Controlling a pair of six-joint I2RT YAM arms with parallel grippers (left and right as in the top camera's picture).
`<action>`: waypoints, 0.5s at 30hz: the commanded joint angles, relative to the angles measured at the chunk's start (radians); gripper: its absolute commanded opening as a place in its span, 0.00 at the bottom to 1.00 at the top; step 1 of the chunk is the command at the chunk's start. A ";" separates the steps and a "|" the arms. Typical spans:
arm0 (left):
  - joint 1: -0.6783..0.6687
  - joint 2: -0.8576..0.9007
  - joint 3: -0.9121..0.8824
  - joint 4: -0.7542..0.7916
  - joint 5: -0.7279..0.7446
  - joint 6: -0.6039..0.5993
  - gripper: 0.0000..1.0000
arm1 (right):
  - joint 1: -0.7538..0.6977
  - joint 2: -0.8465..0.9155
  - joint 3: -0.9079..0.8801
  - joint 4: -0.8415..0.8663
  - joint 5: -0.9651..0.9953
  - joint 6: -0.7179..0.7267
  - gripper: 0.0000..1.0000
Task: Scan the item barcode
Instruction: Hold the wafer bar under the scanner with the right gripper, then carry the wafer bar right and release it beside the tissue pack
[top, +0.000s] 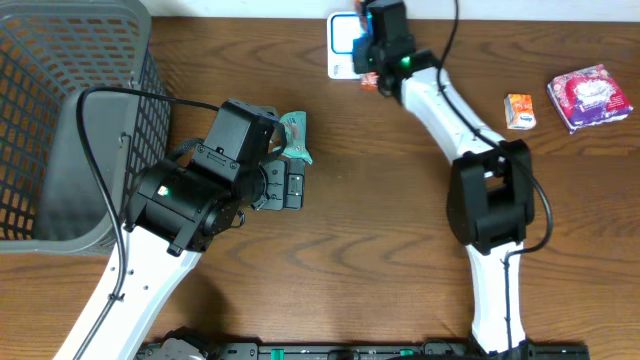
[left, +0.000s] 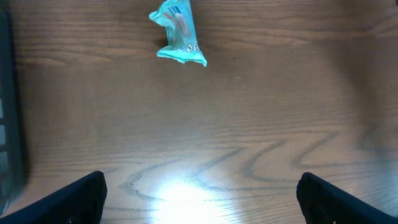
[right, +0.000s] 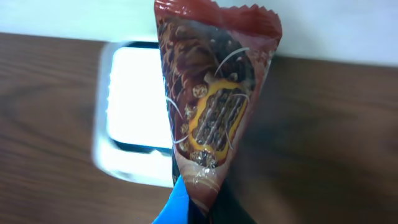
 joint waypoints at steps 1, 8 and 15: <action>-0.003 -0.002 0.002 -0.003 -0.005 -0.001 0.98 | -0.105 -0.080 0.035 -0.080 0.111 0.014 0.01; -0.003 -0.002 0.002 -0.003 -0.005 -0.001 0.98 | -0.302 -0.094 0.028 -0.295 0.116 -0.319 0.01; -0.003 -0.002 0.002 -0.003 -0.005 -0.001 0.98 | -0.478 -0.092 0.014 -0.417 0.116 -0.576 0.01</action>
